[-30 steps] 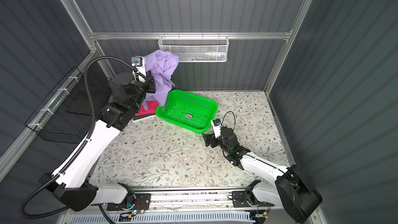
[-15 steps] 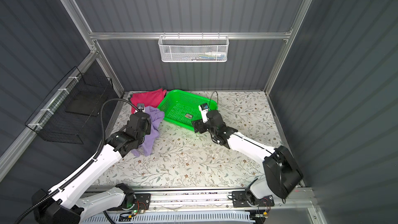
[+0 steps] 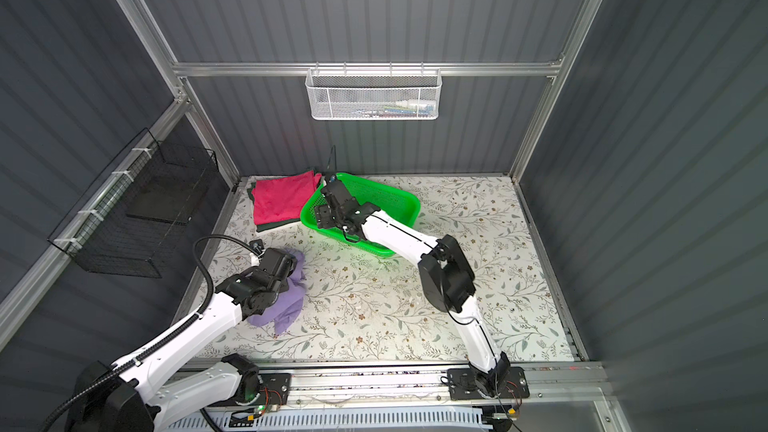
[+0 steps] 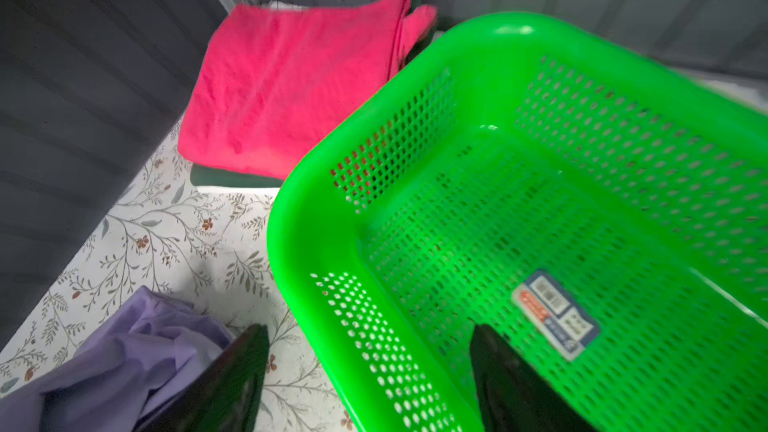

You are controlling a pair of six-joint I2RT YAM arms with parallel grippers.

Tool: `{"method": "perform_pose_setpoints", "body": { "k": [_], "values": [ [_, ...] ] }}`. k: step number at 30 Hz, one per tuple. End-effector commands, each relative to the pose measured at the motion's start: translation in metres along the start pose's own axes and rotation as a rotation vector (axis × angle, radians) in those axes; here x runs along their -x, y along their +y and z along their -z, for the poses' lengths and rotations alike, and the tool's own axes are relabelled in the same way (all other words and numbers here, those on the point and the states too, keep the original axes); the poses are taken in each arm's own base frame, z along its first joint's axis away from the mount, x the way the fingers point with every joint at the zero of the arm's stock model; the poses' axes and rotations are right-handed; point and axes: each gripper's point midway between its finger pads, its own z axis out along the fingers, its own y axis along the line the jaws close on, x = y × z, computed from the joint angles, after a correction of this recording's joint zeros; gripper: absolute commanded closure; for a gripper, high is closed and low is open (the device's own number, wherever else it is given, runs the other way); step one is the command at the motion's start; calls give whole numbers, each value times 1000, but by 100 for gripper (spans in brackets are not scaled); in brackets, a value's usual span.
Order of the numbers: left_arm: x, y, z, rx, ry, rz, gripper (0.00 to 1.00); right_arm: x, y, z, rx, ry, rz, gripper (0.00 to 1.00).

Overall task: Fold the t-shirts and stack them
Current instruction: 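Lift the shirt out with left gripper while right grasps basket rim, then drag the green basket farther away with right gripper while left holds shirt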

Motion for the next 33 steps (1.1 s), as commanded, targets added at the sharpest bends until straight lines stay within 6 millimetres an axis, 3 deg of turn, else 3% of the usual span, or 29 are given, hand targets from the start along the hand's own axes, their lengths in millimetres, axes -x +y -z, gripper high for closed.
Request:
{"method": "perform_pose_setpoints", "body": {
  "k": [1,6,10,14,19,22,25,27,33],
  "values": [
    [-21,7,-1,-33,52,89,100,-16,18,-14,-9,80,6,22],
    [-34,5,0,-108,58,146,100,-27,29,-32,-15,77,40,22],
    [-26,4,3,-113,36,125,100,-43,19,-42,-60,107,83,24],
    [-22,1,2,-113,33,105,100,-54,9,-44,-88,135,112,41],
    [-24,-10,-3,-143,50,117,100,-67,2,-44,-84,164,157,41],
    [-27,-15,-6,-157,66,121,100,-71,-3,-40,-87,166,175,45],
    [-27,-20,-7,-171,72,123,100,-72,-14,-32,-102,160,160,60],
    [-27,-23,-9,-175,76,123,100,-72,-22,-27,-96,148,142,64],
    [-24,-37,-13,-213,90,126,100,-74,-71,3,-133,130,73,66]
  ]
}}
